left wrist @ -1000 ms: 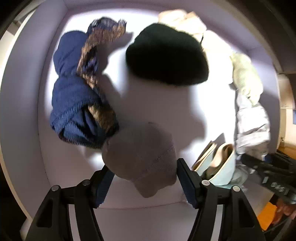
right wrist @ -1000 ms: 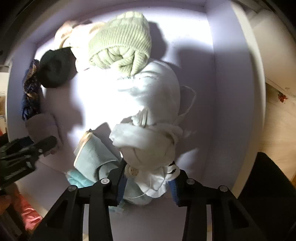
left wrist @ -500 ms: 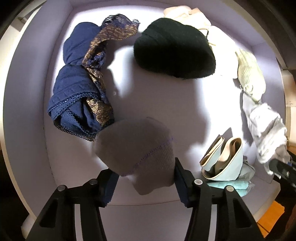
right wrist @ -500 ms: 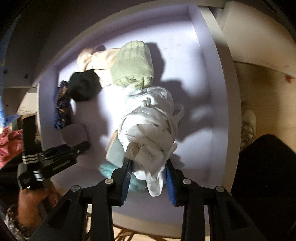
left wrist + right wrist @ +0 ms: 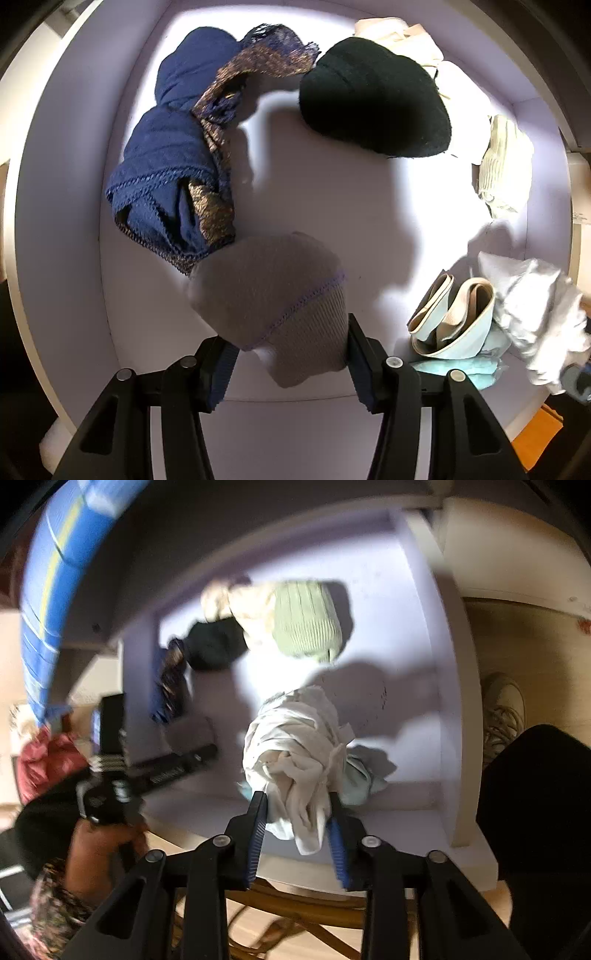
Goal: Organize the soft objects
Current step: 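Lift the white garment with the right tool up over the gold tray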
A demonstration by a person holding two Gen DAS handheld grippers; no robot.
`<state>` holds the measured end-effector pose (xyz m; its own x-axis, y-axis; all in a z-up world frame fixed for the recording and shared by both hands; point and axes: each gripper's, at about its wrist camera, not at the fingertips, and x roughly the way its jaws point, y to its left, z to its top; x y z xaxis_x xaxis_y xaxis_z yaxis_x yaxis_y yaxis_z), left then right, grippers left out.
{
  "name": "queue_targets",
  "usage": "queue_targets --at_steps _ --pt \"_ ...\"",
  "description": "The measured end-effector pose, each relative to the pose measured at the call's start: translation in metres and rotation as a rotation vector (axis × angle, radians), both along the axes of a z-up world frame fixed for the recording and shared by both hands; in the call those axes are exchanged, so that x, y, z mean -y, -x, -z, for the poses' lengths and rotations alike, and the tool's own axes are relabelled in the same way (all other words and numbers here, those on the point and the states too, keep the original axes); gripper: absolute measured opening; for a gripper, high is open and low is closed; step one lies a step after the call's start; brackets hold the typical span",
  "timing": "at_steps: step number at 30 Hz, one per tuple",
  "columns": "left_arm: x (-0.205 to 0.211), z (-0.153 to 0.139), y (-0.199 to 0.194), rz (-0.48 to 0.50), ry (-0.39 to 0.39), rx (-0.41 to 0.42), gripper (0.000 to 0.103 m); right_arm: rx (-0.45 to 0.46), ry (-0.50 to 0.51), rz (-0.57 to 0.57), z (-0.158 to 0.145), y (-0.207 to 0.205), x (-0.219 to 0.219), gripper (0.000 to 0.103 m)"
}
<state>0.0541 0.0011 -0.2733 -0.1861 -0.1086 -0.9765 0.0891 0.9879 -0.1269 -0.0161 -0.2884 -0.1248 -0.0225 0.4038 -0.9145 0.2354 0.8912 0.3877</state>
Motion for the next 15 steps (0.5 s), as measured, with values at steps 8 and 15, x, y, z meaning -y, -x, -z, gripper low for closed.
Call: queue_targets --at_steps 8,15 --pt "-0.010 0.003 0.000 -0.031 0.024 -0.012 0.055 -0.041 0.119 -0.127 0.026 -0.017 -0.020 0.070" --pt "-0.012 0.013 -0.002 -0.022 0.016 -0.012 0.055 -0.092 0.045 -0.073 0.052 -0.031 -0.017 0.061"
